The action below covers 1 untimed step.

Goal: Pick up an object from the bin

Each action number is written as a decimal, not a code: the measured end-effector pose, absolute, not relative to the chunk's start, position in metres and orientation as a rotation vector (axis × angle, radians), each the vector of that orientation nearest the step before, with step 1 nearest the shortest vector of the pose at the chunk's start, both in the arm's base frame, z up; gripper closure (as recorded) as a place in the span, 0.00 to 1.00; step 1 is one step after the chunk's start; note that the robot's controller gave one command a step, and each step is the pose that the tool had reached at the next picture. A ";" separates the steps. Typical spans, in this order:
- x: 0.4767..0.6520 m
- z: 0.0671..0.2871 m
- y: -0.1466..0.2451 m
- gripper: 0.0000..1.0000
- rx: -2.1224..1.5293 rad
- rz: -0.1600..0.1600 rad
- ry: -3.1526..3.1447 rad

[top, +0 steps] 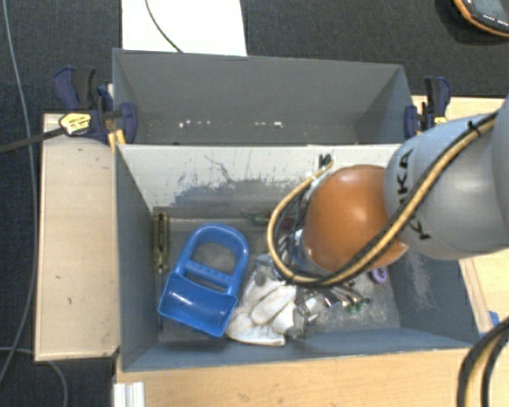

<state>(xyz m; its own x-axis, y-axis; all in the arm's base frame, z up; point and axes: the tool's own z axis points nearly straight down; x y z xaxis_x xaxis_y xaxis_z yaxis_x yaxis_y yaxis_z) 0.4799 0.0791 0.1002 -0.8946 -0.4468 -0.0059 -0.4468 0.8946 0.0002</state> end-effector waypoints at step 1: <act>0.482 0.079 0.071 0.00 -0.690 0.003 3.050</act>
Offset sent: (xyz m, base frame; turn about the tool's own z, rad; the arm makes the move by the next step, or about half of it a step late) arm -0.0032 -0.0219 -0.0302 -0.1819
